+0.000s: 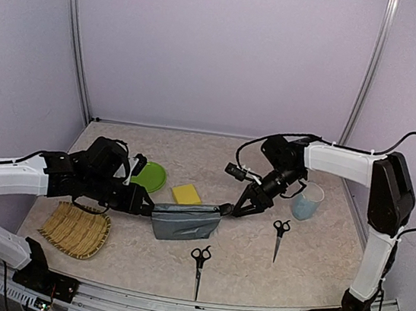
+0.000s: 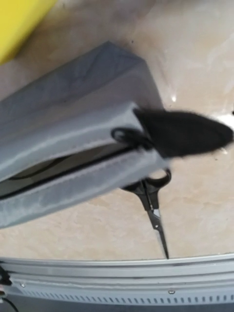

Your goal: Sort the hair-cutting tools

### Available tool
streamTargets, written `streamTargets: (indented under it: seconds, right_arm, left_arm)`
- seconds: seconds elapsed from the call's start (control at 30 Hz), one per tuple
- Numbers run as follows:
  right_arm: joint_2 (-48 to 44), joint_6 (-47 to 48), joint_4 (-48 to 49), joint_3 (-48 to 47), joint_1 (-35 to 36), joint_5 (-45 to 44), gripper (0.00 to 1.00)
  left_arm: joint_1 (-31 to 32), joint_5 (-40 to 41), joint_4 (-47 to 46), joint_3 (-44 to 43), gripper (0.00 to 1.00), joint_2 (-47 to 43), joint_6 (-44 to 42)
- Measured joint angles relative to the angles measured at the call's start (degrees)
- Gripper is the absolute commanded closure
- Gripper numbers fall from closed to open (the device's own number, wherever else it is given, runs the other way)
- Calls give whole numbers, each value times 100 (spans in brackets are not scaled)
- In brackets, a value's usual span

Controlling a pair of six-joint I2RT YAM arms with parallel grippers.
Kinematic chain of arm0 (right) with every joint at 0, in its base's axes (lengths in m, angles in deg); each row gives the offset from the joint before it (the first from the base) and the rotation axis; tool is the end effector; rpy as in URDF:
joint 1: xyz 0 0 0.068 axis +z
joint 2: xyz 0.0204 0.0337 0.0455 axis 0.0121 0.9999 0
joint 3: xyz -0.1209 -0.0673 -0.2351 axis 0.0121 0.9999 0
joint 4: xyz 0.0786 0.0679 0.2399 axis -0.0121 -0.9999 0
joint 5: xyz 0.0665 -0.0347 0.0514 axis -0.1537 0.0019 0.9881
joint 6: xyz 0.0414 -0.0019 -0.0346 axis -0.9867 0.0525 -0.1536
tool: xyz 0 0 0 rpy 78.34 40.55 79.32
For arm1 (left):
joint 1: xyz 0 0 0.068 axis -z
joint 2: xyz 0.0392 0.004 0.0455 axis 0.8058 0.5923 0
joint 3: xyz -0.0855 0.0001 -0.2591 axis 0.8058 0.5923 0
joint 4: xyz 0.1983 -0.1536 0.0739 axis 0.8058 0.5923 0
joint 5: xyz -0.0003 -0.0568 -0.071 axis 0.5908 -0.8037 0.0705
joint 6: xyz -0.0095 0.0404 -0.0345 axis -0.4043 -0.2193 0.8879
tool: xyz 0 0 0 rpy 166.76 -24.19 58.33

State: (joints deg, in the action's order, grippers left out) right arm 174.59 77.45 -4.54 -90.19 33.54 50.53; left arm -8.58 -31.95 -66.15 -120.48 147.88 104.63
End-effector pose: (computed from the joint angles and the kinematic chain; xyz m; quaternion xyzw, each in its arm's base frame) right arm 0.3051 0.2288 0.2086 -0.4973 0.7622 0.4093 0.0648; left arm 0.1728 -0.1776 0.2341 0.1148 0.9233 -0.2598 0.2587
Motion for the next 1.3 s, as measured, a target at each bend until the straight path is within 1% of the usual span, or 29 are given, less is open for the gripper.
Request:
streamTargets:
  seconds: [0.13, 0.23, 0.33, 0.4, 0.5, 0.63, 0.7, 0.8, 0.93, 1.07, 1.3]
  right_arm:
    - [-584, 39, 79, 221, 0, -319, 66]
    - [-1051, 199, 214, 560, 15, -544, 71]
    - [-1580, 479, 345, 1049, 109, -739, 78]
    - [-1980, 741, 551, 1464, 409, -1016, 81]
    - [-2186, 1062, 748, 1751, 1069, -1460, 84]
    - [-1912, 1488, 1025, 1770, 1888, -2041, 84]
    - [-1665, 1622, 1086, 1738, 2087, -2234, 83]
    - [-1062, 1794, 1239, 1617, 2354, -2577, 81]
    - [-461, 1856, 1403, 1471, 2524, -3029, 78]
    - [-76, 1849, 1475, 1110, 2557, -3294, 77]
    - [44, 1864, 1482, 793, 2608, -3394, 77]
  left_arm:
    - [13, 186, 221, -243, 53, -39, -118]
    - [114, 413, 337, -407, 54, -103, -199]
    - [389, 660, 330, -446, 53, -251, -271]
    - [640, 802, 319, -450, 53, -339, -315]
    - [833, 955, 317, -452, 51, -367, -352]
    - [835, 1191, 304, -455, 50, -367, -345]
    - [835, 1255, 291, -455, 49, -367, -326]
    - [835, 1290, 229, -452, 47, -391, -275]
    - [837, 1285, 179, -446, 44, -542, -210]
    - [835, 1283, 96, -376, 43, -791, -144]
    - [835, 1283, 22, -184, 42, -892, -90]
